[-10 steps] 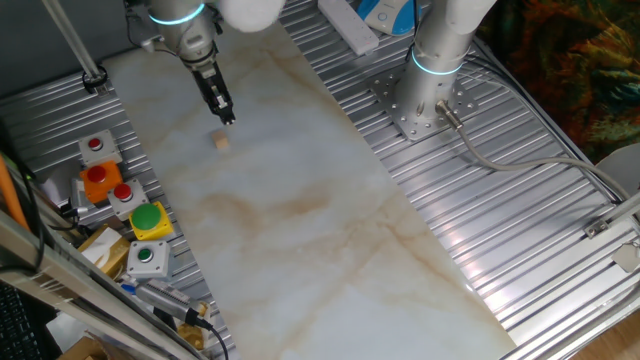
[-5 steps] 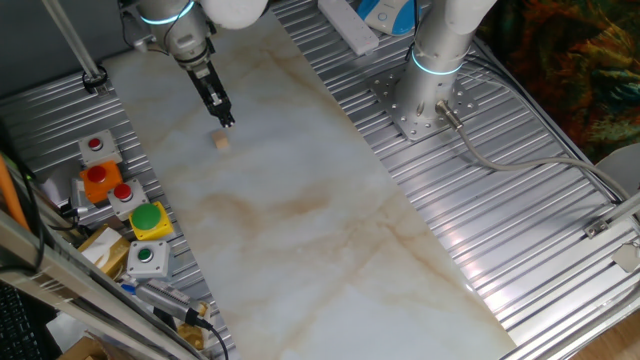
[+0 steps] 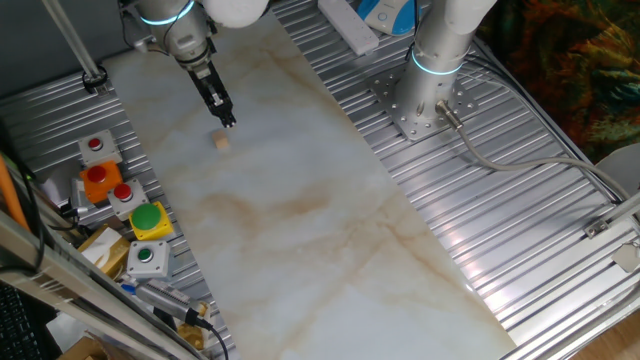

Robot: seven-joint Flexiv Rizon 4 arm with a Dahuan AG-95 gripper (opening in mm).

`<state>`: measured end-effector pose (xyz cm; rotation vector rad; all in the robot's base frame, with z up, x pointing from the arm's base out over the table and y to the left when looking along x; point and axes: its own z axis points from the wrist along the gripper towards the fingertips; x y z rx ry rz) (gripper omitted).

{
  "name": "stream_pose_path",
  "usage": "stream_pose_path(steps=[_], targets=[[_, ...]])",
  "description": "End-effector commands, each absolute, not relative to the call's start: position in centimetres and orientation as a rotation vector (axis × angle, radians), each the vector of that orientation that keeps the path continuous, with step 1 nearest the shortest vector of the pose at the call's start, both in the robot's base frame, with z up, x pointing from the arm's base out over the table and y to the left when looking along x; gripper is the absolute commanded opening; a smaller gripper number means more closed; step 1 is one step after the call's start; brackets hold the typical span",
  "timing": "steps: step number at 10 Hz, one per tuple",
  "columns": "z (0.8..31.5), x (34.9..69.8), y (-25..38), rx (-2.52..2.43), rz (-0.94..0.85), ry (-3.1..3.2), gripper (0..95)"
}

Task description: Pick up the small block on the left and move it to the right

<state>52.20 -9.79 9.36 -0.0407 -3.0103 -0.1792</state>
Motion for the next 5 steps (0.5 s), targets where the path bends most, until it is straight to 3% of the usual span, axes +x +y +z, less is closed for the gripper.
stream_pose_path(steps=[1,5], targets=[[5.9,54.0,-11.0,0.028,-0.095,-3.020,76.0],[4.6,54.5,-11.5,0.048,-0.062,-3.018,76.0]])
